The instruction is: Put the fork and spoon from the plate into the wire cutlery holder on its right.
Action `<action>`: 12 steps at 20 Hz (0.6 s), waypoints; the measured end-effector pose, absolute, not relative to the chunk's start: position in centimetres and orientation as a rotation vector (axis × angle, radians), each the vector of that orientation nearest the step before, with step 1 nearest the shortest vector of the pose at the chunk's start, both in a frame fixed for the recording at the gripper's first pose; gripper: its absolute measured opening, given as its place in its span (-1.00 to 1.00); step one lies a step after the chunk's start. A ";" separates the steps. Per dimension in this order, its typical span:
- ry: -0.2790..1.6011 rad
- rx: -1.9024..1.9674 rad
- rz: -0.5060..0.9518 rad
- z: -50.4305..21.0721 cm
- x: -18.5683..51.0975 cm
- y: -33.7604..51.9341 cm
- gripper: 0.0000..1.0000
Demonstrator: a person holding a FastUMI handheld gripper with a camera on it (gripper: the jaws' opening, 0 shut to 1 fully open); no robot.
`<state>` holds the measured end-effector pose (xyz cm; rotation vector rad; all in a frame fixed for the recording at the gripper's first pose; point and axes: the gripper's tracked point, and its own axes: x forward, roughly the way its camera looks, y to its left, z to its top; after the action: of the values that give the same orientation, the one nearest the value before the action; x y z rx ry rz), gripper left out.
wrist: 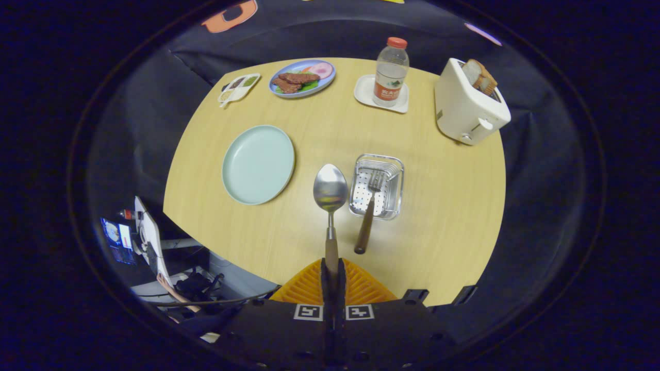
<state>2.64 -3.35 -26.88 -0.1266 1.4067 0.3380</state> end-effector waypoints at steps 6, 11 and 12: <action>1.554 0.062 0.248 -26.6 3.4 -4.6 -0.98; 1.697 0.104 0.170 -27.4 4.9 -5.2 -0.97; 1.711 0.108 0.156 -27.5 5.5 -5.2 -0.95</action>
<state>5.52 -5.23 -27.46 0.1085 1.7110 0.1556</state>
